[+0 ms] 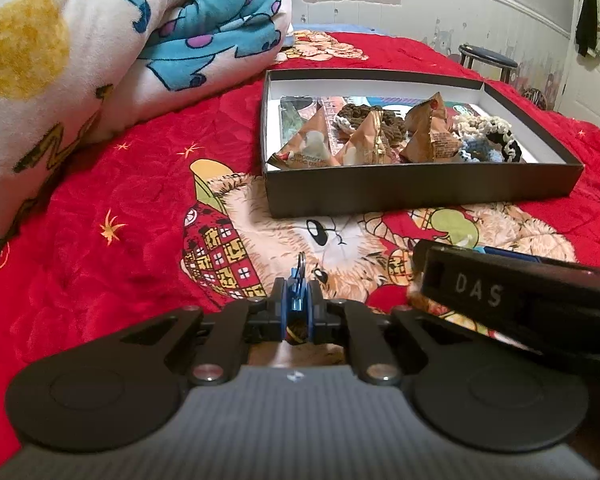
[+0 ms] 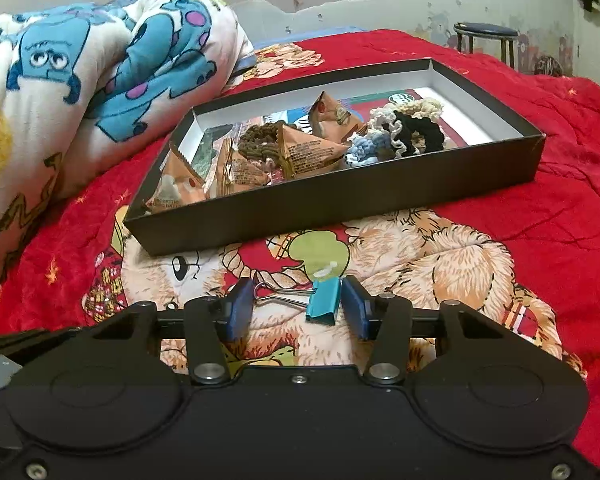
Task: Organize objects
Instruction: 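Grasp a teal binder clip with the right gripper while the left gripper holds the blue clip, then carry the blue and teal binder clips over the box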
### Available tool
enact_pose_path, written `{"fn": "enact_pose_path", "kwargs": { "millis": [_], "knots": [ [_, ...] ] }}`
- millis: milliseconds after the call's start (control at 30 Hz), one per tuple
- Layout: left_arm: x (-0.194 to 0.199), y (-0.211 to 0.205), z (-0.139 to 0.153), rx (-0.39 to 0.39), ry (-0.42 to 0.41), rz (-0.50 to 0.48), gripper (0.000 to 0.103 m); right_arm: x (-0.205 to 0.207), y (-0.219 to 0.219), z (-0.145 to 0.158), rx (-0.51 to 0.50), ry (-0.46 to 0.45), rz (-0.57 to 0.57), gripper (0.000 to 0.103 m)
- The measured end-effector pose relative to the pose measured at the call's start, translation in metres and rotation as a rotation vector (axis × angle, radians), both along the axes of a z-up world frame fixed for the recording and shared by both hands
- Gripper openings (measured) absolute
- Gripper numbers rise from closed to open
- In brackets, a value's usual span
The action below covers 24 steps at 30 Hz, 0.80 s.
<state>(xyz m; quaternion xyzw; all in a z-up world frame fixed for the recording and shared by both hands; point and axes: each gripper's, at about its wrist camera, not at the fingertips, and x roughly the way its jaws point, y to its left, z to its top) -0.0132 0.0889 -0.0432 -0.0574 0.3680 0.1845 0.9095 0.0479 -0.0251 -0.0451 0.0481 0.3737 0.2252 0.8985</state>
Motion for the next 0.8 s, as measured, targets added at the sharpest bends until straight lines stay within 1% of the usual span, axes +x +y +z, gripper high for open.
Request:
{"fn": "enact_pose_path", "kwargs": {
  "millis": [100, 233, 333, 433, 533, 600, 700, 767, 800],
  "knots": [
    [0.001, -0.003, 0.002, 0.005, -0.008, -0.013, 0.012, 0.003, -0.006, 0.001, 0.048, 0.022, -0.017, 0.047],
    [0.002, -0.006, 0.003, 0.006, -0.020, -0.026, 0.012, 0.003, -0.010, 0.004, 0.087, 0.021, -0.020, 0.047],
    [0.004, -0.004, 0.006, -0.023, -0.037, -0.020, 0.012, 0.003, -0.014, 0.009, 0.128, 0.003, -0.015, 0.047],
    [0.002, -0.002, 0.011, -0.062, -0.069, -0.024, 0.012, 0.004, -0.020, 0.015, 0.214, 0.006, 0.005, 0.047],
    [0.002, -0.002, 0.020, -0.059, -0.098, -0.032, 0.012, 0.004, -0.028, 0.025, 0.298, -0.023, 0.017, 0.047],
    [0.003, 0.000, 0.030, -0.079, -0.128, -0.042, 0.012, 0.006, -0.033, 0.031, 0.353, -0.034, 0.021, 0.047],
    [0.010, 0.007, 0.047, -0.088, -0.158, -0.058, 0.011, 0.011, -0.036, 0.045, 0.396, -0.047, 0.029, 0.047],
    [0.021, 0.010, 0.058, -0.035, -0.150, -0.061, 0.011, 0.017, -0.040, 0.056, 0.429, -0.047, 0.029, 0.047],
    [0.026, 0.014, 0.064, -0.031, -0.156, -0.069, 0.011, 0.023, -0.042, 0.062, 0.444, -0.045, 0.030, 0.047]
  ]
}}
